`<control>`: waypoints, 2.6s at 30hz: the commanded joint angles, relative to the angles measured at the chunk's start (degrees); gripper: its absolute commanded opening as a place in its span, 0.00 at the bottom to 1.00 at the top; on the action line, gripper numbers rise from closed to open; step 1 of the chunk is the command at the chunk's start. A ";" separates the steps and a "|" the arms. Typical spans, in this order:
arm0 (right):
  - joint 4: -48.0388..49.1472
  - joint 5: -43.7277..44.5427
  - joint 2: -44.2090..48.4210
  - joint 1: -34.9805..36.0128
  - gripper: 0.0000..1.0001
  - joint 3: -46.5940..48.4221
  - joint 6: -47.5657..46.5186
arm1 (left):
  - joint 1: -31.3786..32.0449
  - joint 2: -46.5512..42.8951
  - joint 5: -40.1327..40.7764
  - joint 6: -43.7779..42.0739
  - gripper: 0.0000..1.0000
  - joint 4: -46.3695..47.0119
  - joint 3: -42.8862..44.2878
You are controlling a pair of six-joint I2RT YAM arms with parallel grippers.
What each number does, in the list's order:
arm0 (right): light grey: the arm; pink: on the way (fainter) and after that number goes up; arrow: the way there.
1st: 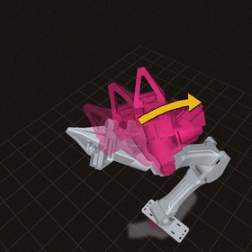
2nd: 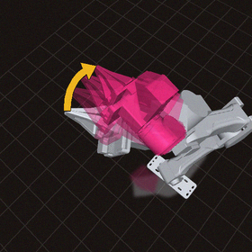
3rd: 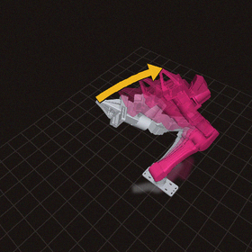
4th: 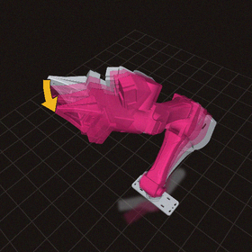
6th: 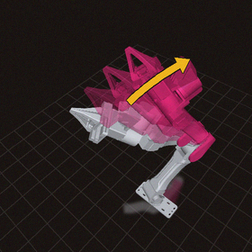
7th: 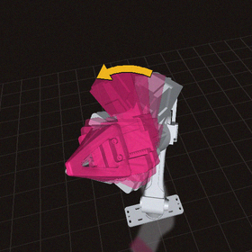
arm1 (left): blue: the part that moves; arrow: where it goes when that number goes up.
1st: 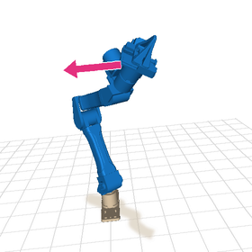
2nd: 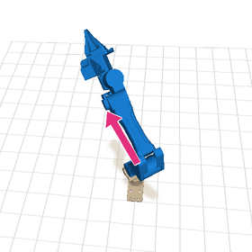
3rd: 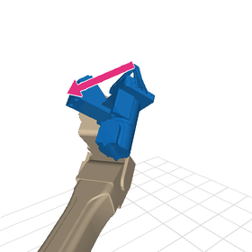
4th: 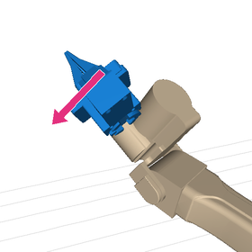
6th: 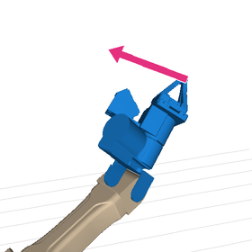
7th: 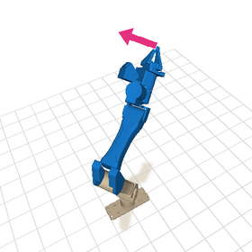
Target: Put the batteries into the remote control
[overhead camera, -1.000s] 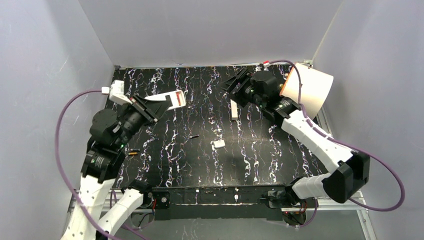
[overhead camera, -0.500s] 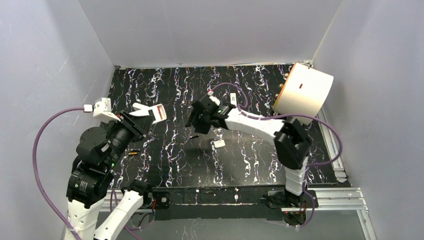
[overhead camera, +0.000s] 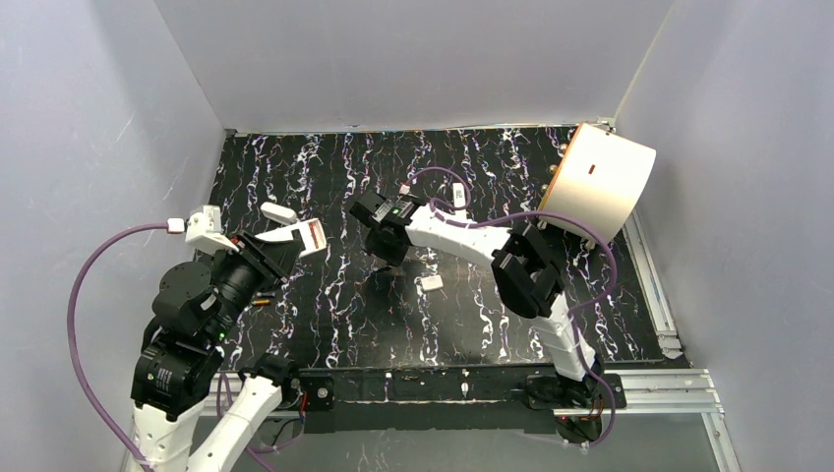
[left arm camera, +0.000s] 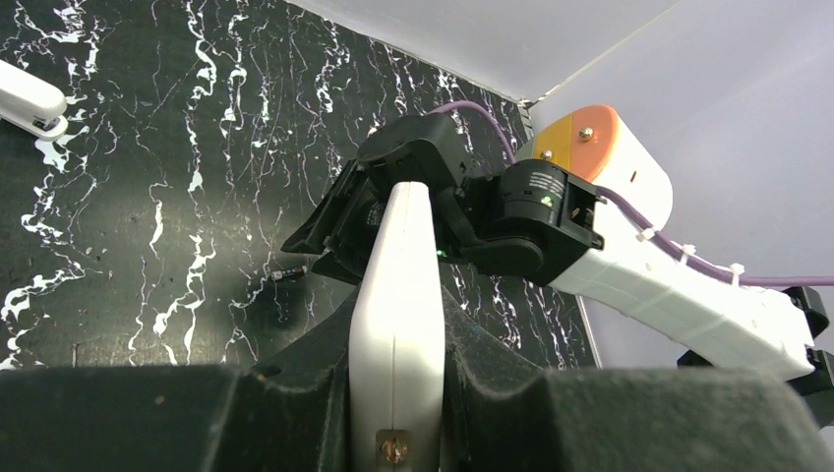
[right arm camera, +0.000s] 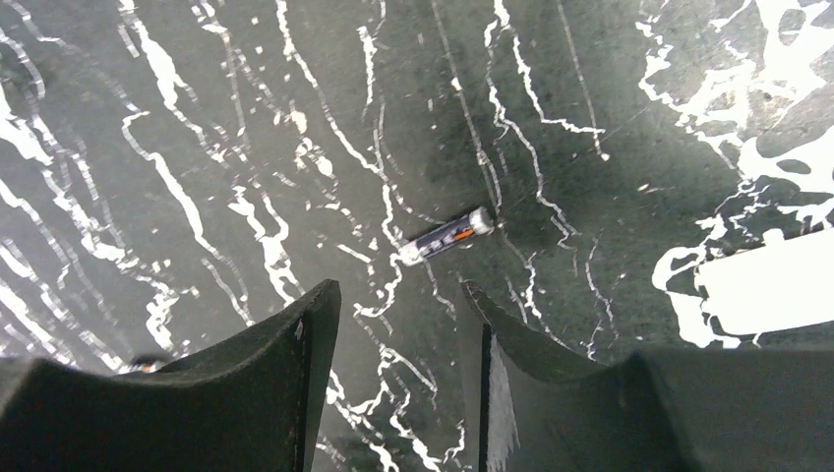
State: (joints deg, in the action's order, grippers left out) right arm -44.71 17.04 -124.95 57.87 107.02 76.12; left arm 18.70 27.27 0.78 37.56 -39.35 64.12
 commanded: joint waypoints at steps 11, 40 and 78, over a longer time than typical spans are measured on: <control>-2.73 -0.47 -7.36 0.26 0.52 5.19 -0.18 | -0.17 1.14 -4.13 -1.88 0.00 2.46 -0.45; -10.14 5.80 -9.56 3.23 0.32 4.18 -22.40 | -0.23 1.35 3.72 -3.96 0.00 0.77 0.84; 1.04 13.48 25.54 -0.69 0.09 -18.22 -32.60 | -0.27 10.11 -23.86 4.07 0.00 19.44 -11.58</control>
State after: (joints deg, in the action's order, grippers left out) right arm -43.48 26.92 -108.64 57.21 91.09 45.82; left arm 18.63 34.35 -14.74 36.82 -28.97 54.26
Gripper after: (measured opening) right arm 0.183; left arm 0.209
